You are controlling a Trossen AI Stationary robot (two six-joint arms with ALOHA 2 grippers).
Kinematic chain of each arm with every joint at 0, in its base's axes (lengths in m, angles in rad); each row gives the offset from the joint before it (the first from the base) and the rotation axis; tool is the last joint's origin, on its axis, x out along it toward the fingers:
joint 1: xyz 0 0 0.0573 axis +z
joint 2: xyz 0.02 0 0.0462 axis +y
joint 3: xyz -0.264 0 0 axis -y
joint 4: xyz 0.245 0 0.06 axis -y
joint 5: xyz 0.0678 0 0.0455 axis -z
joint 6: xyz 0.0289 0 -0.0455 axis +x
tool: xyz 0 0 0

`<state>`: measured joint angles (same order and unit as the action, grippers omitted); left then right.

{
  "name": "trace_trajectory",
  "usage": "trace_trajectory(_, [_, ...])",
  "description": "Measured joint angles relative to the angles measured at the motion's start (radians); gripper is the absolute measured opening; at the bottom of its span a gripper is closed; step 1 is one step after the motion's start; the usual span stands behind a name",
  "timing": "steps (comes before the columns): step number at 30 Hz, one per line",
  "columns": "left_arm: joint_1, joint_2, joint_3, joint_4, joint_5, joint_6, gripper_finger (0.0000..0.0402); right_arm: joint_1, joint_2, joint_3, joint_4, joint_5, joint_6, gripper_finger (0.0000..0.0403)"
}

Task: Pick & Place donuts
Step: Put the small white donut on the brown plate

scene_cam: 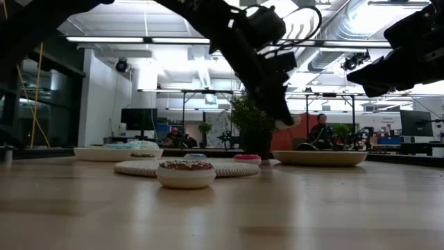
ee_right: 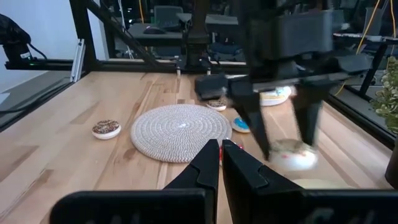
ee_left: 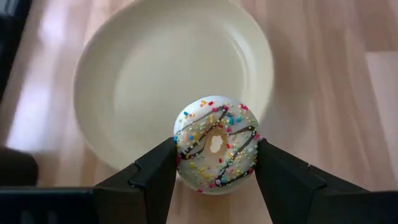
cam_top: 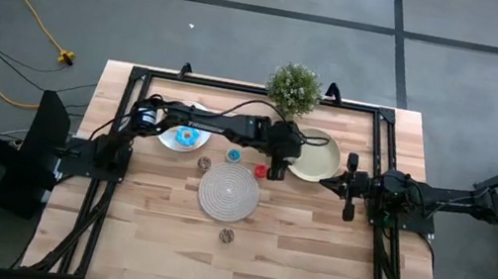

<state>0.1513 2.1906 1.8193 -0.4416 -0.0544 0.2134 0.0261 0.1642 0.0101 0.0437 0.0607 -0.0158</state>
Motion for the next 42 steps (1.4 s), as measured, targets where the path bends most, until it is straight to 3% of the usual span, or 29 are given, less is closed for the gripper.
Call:
trace_trajectory(15, [0.036, 0.094, 0.045, 0.074, -0.026, -0.087, 0.0198, 0.000, -0.001, 0.000, 0.002, 0.000, 0.000, 0.0012])
trace_trajectory(30, [0.058, 0.197, 0.189, 0.003, -0.013, -0.090, 0.0198, 0.000, 0.000, 0.000, 0.000, 0.000, 0.000, 0.0012])
trace_trajectory(42, [0.058, 0.216, 0.199, -0.034, -0.015, -0.117, 0.0199, 0.000, -0.001, 0.000, -0.001, -0.001, 0.000, 0.0012])
